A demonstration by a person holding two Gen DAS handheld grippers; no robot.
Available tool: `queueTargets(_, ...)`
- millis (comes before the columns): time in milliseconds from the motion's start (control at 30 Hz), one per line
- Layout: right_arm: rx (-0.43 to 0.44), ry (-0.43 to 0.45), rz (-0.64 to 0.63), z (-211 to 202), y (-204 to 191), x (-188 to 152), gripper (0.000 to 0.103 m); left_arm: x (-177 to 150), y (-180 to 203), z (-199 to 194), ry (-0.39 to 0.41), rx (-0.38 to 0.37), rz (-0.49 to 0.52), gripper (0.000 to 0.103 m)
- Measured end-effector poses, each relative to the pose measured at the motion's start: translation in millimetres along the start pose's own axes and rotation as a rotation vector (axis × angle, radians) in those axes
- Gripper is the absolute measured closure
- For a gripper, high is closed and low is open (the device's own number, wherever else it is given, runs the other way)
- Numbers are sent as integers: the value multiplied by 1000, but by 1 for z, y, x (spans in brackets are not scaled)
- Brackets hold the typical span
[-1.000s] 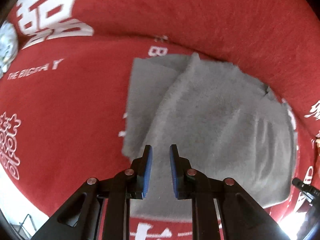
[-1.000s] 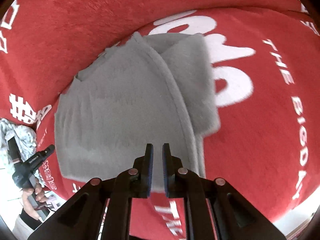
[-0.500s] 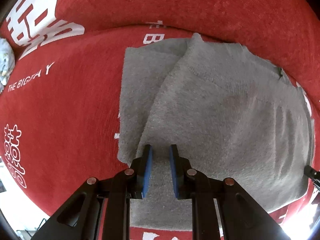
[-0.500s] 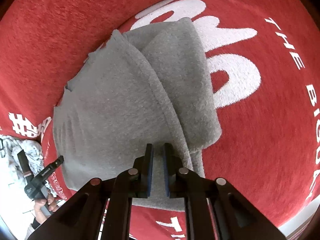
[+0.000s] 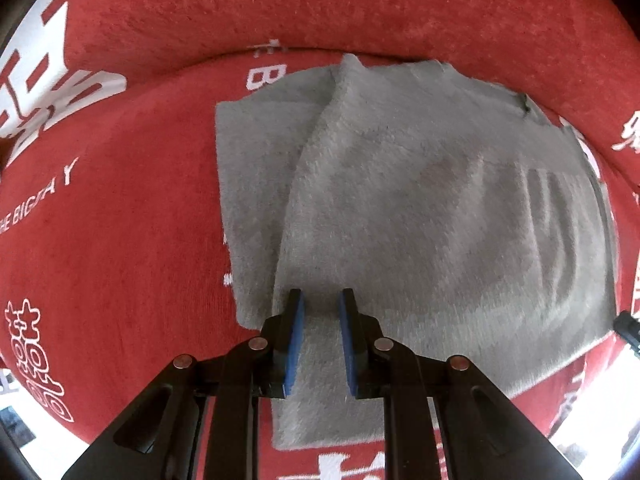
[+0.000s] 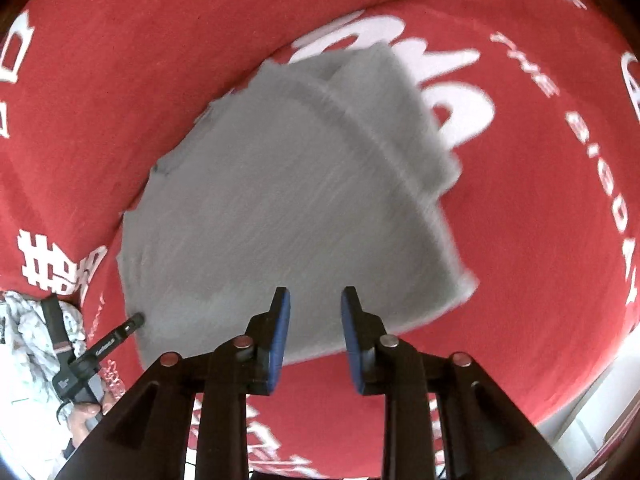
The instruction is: Fold small clothes
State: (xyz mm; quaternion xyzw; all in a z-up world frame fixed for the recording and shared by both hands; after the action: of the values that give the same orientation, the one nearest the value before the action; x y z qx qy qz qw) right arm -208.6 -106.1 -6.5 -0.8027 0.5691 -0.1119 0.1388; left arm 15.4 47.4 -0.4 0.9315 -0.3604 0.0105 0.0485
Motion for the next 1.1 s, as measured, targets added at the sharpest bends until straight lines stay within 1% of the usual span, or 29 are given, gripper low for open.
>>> queueTargets(67,12,-17,6,6,-16,-17,74,1,-4,-4,-17,-13,21,83)
queueTargets(167,29,-45,-3,19,-41,-38,74,0,-7,-11,-17,-11,55,83)
queueTargets(267,47,-79,-18,32,-62,-51,71,-2,-13,-17,-23,-24,63,83)
queueTargets(333,59,-104,-29,40,-75,-60,66,-4,-19,-17,-36,-40,64,83)
queueTargets(433,63,-133,-46,49,-89,-68,65,-7,-27,-15,-50,-41,75,83)
queueTargets(467,65,-141,-52,52,-94,-71,65,-8,-31,-15,-50,-40,79,81)
queueTargets(500,66,-149,-58,55,-98,-74,64,-9,-33,-16,-49,-41,78,69)
queueTargets(533,66,-156,-62,58,-101,-76,63,-9,-36,-17,-47,-43,74,22)
queueTargets(567,67,-162,-65,60,-104,-78,63,-9,-40,-19,-38,-40,61,0)
queueTargets(600,69,-168,-69,62,-107,-79,63,-11,-44,-24,-7,-42,48,0)
queueTargets(633,69,-174,-75,65,-111,-81,63,-12,-45,-27,1,-54,52,0)
queueTargets(700,71,-181,-85,67,-115,-82,62,-11,-49,-27,-8,-48,53,0)
queueTargets(867,93,-200,-90,72,-125,-88,52,-8,-64,-24,-16,-32,25,0)
queueTargets(900,102,-202,-89,73,-126,-89,47,-7,-68,-24,-15,-27,17,0)
queueTargets(933,119,-204,-81,74,-128,-90,41,-6,-71,-23,-16,-26,12,0)
queueTargets(967,132,-207,-72,75,-128,-91,40,-6,-78,-24,-19,-27,8,0)
queueTargets(1033,166,-220,-39,79,-127,-93,39,-6,-82,-22,-25,-24,0,0)
queueTargets(1100,220,-237,15,84,-122,-96,39,-6,-84,-20,-26,-17,0,0)
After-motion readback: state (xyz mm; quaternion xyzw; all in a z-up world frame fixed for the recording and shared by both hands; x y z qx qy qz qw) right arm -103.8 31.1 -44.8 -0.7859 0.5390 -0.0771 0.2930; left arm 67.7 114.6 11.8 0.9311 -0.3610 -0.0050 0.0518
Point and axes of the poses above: each gripper's, at about its wrist camera, not at the fingertips, and z roughly the way its jaws point, y to its right, x to its top, the point moved 1 cm from there along z, roughly the way its jaws point, and after that the axes turned 1 degree about y, right-handed, at the moved point
